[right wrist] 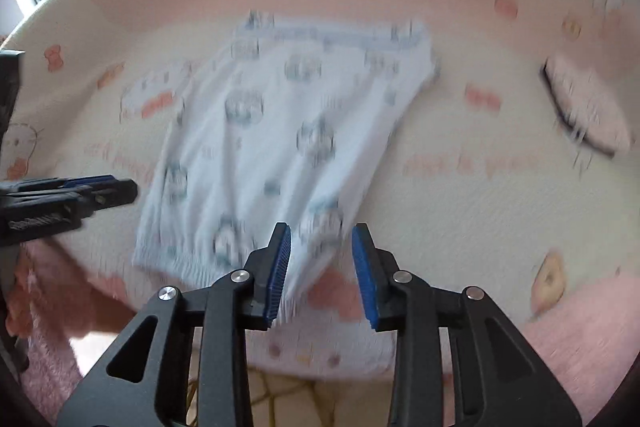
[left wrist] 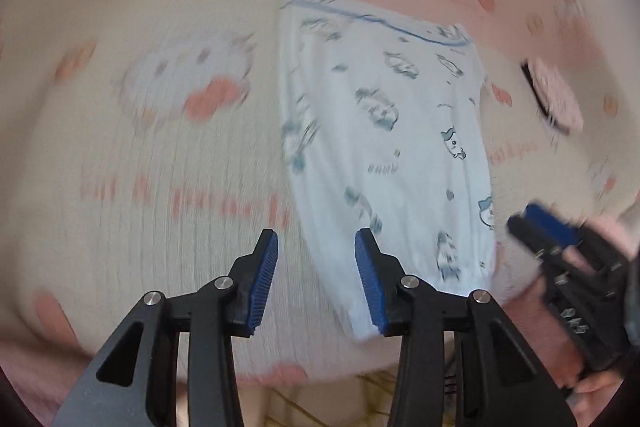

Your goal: Fold clothes

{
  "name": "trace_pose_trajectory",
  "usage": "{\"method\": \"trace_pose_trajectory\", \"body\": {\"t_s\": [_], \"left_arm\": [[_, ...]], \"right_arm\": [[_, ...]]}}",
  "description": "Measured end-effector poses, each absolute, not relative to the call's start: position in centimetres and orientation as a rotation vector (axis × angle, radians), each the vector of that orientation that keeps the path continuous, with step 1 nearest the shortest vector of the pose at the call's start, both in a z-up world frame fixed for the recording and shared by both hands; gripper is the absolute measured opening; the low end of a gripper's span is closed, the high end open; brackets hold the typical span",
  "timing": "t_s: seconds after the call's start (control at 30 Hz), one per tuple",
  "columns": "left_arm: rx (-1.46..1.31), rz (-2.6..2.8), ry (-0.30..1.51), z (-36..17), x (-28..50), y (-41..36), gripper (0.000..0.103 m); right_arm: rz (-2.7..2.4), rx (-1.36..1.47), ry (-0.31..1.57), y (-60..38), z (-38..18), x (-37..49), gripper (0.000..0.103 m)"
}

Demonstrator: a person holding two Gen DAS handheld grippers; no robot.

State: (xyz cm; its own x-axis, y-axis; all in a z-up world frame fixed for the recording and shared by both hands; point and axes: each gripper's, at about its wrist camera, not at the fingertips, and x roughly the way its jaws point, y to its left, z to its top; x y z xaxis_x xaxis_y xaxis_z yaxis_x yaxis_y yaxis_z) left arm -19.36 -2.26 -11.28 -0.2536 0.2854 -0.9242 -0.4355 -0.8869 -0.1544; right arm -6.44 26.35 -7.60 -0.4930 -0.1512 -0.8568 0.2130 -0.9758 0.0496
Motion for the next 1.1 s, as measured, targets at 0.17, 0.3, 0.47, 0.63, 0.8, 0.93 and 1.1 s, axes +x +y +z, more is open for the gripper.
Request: {"method": "trace_pose_trajectory", "body": {"t_s": [0.17, 0.3, 0.47, 0.63, 0.8, 0.93, 1.1], "left_arm": [[-1.443, 2.076, 0.371, -11.6, -20.3, 1.8, 0.042], [-1.481, 1.998, 0.462, -13.3, -20.3, 2.3, 0.042], [-1.543, 1.989, 0.533, -14.5, -20.3, 1.5, 0.044], [-1.594, 2.059, 0.541, -14.6, -19.5, -0.8, 0.064], [-1.585, 2.152, 0.316, -12.6, -19.6, -3.9, 0.065], [-1.450, 2.180, 0.372, -11.7, -19.0, -2.8, 0.065], [-1.544, 2.140, 0.330, -13.0, -18.8, -2.9, 0.065]], "right_arm": [[-2.462, 1.498, 0.093, 25.3, -10.5, -8.5, 0.036], [-2.418, 1.578, 0.262, 24.0, -12.9, -8.5, 0.037], [-2.400, 1.615, 0.240, 25.1, -12.7, -8.2, 0.037], [-2.397, 1.621, 0.285, 25.4, -12.7, -7.4, 0.038], [-2.429, 1.613, 0.174, 26.3, -11.6, -7.3, 0.038], [-2.417, 1.555, 0.071, 26.7, -10.5, -7.0, 0.040], [-2.358, 1.642, 0.190, 26.1, -12.0, -6.6, 0.040]]}}
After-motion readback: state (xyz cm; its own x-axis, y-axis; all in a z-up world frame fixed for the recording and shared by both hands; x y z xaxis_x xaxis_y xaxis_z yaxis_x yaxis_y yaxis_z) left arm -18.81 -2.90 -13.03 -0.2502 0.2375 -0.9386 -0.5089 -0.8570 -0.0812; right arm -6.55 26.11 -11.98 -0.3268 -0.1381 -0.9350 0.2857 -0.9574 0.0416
